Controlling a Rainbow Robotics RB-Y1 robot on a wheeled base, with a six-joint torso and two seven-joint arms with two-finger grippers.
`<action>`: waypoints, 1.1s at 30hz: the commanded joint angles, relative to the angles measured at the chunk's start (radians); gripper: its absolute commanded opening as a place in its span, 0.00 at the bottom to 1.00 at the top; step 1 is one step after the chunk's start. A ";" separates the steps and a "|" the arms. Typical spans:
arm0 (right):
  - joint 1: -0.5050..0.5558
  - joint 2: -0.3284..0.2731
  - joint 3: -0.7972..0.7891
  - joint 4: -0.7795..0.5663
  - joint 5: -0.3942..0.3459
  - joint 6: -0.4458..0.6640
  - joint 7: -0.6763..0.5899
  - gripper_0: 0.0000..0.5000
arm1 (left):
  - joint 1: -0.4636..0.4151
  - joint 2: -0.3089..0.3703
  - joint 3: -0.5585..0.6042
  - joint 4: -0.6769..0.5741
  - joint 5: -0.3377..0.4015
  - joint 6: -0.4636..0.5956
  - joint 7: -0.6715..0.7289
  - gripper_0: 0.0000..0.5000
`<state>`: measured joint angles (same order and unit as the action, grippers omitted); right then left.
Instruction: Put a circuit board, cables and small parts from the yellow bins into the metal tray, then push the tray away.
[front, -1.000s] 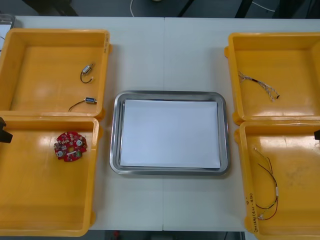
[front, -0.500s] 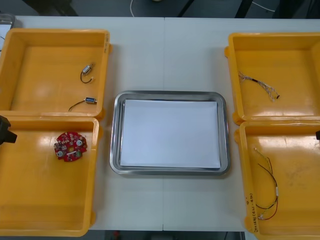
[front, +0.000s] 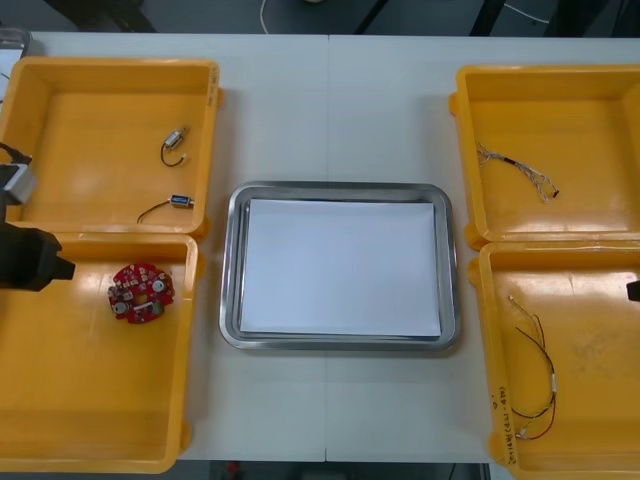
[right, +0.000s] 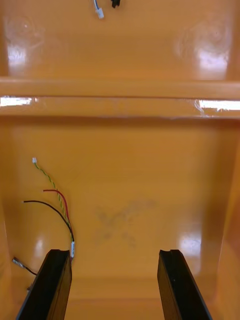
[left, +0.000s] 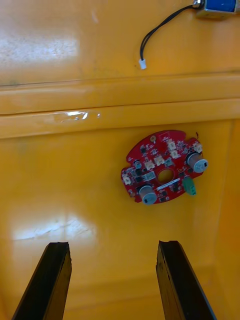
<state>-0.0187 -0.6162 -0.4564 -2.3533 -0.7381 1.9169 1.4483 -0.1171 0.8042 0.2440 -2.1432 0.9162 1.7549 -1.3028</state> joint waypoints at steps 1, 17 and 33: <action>0.066 0.039 -0.016 -0.066 0.016 0.003 -0.052 1.00 | 0.051 -0.020 -0.043 -0.015 -0.027 -0.054 0.096 1.00; 0.238 0.156 0.045 -0.129 0.074 0.003 -0.086 1.00 | 0.079 -0.102 -0.158 -0.014 -0.186 -0.143 0.123 1.00; 0.270 0.196 0.137 -0.101 0.149 -0.030 -0.117 1.00 | 0.120 -0.120 -0.252 0.057 -0.260 -0.304 0.134 1.00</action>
<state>0.2278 -0.4321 -0.3506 -2.4497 -0.6073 1.9145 1.3871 -0.0189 0.7044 0.0239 -2.1086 0.6796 1.4981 -1.2728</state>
